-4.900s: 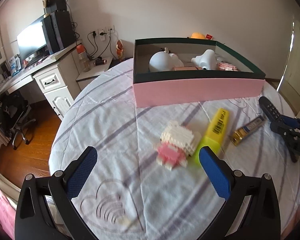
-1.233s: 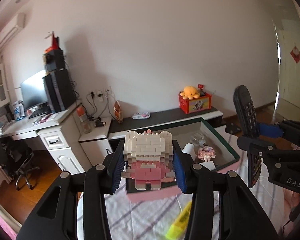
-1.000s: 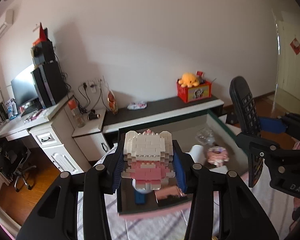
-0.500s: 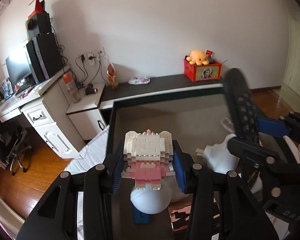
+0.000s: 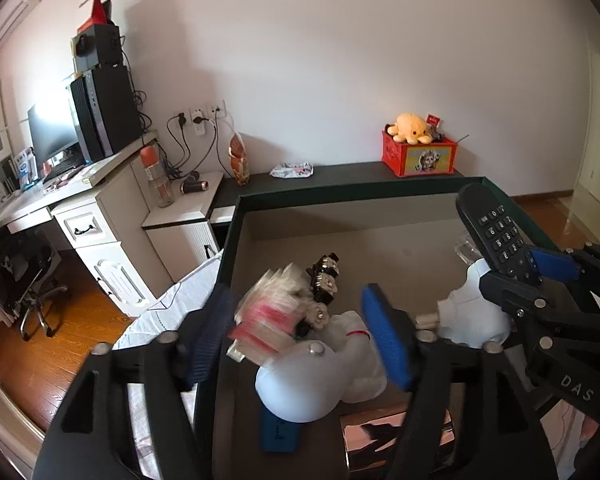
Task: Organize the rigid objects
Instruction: 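Carry the block figure with the left tool into the pink box while the right tool carries the remote there, then open both tools to release the block figure and remote inside the box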
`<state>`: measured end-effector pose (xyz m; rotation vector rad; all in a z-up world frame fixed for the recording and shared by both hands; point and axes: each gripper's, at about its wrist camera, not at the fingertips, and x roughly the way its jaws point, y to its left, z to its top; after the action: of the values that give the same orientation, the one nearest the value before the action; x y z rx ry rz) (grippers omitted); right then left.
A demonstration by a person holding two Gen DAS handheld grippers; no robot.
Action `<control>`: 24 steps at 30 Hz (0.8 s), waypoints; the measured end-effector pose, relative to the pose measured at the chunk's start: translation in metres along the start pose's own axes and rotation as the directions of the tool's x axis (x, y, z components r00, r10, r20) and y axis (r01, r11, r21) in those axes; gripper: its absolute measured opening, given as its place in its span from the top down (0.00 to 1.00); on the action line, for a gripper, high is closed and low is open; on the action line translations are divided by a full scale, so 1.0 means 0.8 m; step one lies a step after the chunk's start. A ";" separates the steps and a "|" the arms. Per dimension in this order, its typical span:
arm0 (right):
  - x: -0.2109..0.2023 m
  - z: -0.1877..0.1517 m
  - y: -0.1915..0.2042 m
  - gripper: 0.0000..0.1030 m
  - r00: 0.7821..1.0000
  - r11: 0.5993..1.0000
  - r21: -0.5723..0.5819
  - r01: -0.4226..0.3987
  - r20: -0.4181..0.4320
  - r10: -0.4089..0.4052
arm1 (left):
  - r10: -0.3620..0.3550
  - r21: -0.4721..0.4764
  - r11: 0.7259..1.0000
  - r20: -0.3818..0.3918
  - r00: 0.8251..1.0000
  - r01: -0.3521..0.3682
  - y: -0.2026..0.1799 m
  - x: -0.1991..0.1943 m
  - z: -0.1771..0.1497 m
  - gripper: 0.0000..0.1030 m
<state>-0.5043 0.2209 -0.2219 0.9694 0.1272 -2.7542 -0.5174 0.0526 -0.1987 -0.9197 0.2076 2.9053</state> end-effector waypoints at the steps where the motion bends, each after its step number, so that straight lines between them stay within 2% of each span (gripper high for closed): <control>1: 0.000 -0.001 -0.003 0.56 1.000 1.000 0.006 0.000 0.003 0.000 | 0.003 0.001 1.000 0.002 1.000 -0.003 0.000 -0.001 0.000 0.23; 4: 0.000 -0.002 -0.010 0.56 1.000 1.000 0.028 0.005 0.017 -0.006 | 0.004 0.008 1.000 0.005 1.000 -0.004 -0.003 -0.003 -0.002 0.17; 6: 0.000 -0.003 -0.013 0.56 1.000 0.999 0.040 0.013 0.023 -0.014 | 0.003 0.014 1.000 -0.003 1.000 -0.003 -0.004 -0.002 -0.003 0.09; 10: 0.000 -0.004 -0.015 0.55 0.999 0.998 0.048 0.028 0.035 -0.030 | 0.009 0.001 1.000 -0.014 1.000 -0.009 0.001 -0.001 -0.002 0.04; 13: 0.000 -0.004 -0.013 0.53 0.998 0.998 0.042 0.039 0.042 -0.041 | 0.004 -0.014 1.000 -0.012 1.000 -0.004 0.005 -0.001 -0.003 0.01; 24: -0.006 -0.004 -0.018 0.42 0.996 0.996 0.064 0.062 0.053 -0.065 | 0.014 -0.018 1.000 -0.010 1.000 -0.014 0.006 -0.003 -0.005 0.00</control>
<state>-0.5018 0.2363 -0.2215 0.9188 0.0650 -2.8561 -0.5142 0.0469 -0.2000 -0.9387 0.1901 2.9207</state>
